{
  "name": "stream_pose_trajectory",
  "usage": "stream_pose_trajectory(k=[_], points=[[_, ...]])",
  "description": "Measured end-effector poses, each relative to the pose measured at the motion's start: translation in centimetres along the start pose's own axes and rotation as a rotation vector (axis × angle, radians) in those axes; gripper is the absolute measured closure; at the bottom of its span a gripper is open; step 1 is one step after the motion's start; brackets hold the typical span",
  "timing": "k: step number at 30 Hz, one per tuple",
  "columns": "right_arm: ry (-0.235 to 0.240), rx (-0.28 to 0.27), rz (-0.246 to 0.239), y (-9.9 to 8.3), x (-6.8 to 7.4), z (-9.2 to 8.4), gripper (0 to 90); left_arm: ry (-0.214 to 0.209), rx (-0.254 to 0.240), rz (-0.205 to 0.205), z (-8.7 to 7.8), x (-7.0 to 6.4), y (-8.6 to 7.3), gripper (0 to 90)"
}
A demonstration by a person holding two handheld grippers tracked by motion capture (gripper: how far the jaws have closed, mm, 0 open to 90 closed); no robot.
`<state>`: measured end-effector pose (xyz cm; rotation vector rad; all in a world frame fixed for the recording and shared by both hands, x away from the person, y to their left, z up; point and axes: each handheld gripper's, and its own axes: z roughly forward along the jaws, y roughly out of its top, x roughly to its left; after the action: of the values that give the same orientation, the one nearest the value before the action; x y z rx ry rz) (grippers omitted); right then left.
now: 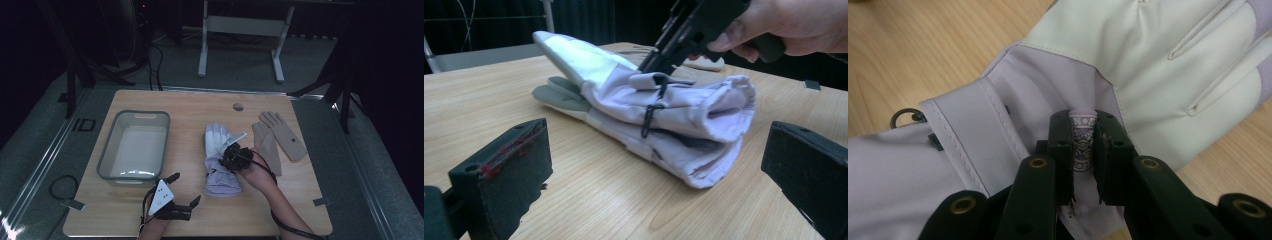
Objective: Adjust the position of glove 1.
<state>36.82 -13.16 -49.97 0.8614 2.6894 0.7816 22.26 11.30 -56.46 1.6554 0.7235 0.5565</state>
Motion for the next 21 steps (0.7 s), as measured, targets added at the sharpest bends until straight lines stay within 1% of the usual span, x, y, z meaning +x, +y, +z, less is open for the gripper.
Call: stream_pose_trajectory(k=[3,6,7,8,9,14,15,16,17,18,19,20,21], points=[[0.001,0.009,-0.005,-0.9,-0.4,-0.7,78.9,0.001,0.002,0.002,0.0,0.0,0.0,0.0],[0.01,0.011,0.001,-1.4,-0.7,-1.0,77.9,0.001,0.004,-0.001,0.0,0.0,0.0,0.0],[0.019,-0.004,0.008,-1.7,-0.8,-1.0,74.4,0.001,0.005,-0.002,0.1,0.0,0.0,0.0],[0.019,-0.004,0.008,-1.7,-0.8,-1.0,74.4,0.001,0.007,-0.004,0.1,0.0,0.0,0.0],[0.018,-0.01,0.001,-1.8,-0.8,-1.0,72.5,0.003,0.008,-0.006,0.1,0.0,0.0,0.0],[0.019,-0.076,-0.005,-1.8,-0.7,-1.5,57.8,0.017,0.016,-0.012,0.1,0.1,0.1,0.0],[0.001,-0.109,-0.003,-2.0,-0.7,-2.0,46.5,0.019,0.017,-0.015,0.1,0.1,0.1,0.0],[0.001,-0.109,-0.003,-2.0,-0.7,-2.0,46.5,0.021,0.021,-0.016,0.2,0.1,0.1,0.0],[-0.009,-0.128,0.01,-2.3,-0.8,-2.6,39.8,0.024,0.03,-0.014,0.2,0.1,0.1,0.0],[-0.009,-0.128,0.01,-2.3,-0.8,-2.6,39.8,0.024,0.03,-0.014,0.2,0.1,0.1,0.0],[-0.01,-0.141,0.025,-2.8,-1.0,-3.1,31.5,0.027,0.036,-0.014,0.3,0.1,0.1,0.0],[-0.01,-0.141,0.025,-2.8,-1.0,-3.1,31.5,0.029,0.04,-0.012,0.3,0.0,0.2,0.0],[0.002,-0.154,0.03,-3.1,-1.1,-3.3,26.9,0.031,0.048,-0.012,0.4,0.0,0.2,0.0]])
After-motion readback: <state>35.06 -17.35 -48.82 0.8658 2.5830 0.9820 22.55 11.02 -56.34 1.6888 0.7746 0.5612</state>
